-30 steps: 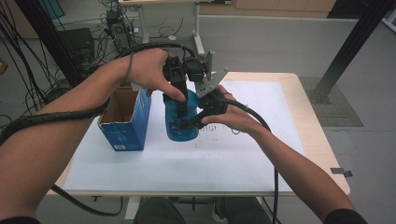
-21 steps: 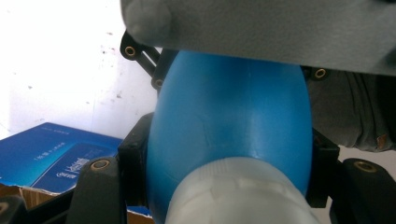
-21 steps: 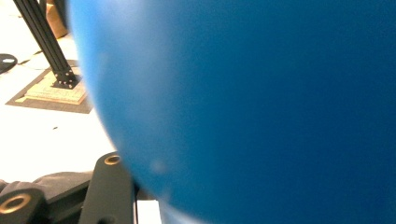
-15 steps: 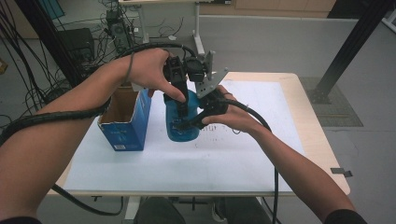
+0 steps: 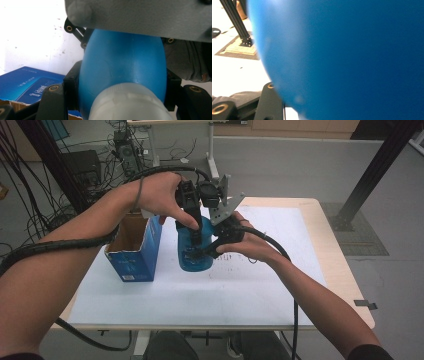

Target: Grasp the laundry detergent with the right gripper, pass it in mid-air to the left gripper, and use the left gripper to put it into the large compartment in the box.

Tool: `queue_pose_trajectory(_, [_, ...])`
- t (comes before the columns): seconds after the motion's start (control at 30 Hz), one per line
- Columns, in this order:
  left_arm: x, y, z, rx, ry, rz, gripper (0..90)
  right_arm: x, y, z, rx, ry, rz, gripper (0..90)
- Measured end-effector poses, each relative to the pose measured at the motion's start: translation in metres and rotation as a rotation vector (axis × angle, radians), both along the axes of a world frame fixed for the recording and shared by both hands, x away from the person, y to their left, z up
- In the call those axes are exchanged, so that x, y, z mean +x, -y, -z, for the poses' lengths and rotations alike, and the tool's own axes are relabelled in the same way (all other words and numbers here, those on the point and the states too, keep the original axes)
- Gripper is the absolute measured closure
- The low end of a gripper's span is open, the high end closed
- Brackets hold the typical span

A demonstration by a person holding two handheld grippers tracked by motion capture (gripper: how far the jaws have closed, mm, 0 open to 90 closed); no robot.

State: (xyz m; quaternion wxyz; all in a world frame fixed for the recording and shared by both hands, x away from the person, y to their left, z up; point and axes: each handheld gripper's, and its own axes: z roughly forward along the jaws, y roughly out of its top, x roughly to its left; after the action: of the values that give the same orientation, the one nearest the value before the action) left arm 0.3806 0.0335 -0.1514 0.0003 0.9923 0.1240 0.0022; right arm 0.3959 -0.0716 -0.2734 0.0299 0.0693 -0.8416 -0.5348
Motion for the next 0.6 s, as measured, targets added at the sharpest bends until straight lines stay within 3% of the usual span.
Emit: queue_pose_trajectory(0.6, [-0.0012,0.0004,-0.0005,0.001,0.005,-0.004,37.2,-0.0008,0.0,-0.0001,-0.001,0.001,0.002,43.5])
